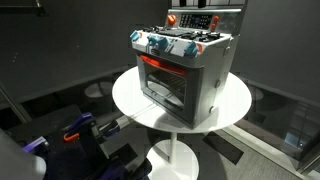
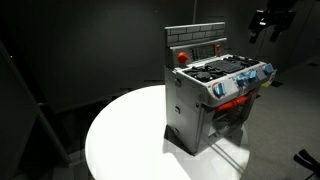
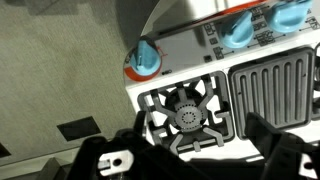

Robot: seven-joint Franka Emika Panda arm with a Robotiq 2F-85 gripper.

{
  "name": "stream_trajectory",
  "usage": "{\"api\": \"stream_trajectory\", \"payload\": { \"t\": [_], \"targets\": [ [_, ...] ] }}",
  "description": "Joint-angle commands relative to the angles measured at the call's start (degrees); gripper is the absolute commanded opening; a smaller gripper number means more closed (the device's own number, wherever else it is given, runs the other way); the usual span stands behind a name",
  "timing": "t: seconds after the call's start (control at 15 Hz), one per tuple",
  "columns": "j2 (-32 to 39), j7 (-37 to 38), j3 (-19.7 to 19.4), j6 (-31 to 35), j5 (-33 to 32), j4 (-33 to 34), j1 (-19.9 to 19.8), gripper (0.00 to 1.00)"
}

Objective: Press the top button on the right side of the stove

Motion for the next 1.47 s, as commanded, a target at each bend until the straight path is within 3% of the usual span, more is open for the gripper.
{"api": "stream_trajectory", "payload": {
  "t": [0.0,0.53,1.4],
  "targets": [
    [0.3,1.4,-0.2,1.1,-0.9,0.3,0.1,1.00],
    [6.7,4.5,-0.6,11.8,-0.6,3.0,0.1,1.00],
    [18.5,8.5,-3.0,15.4,-1.2,14.3,1.1,1.00]
  ]
}}
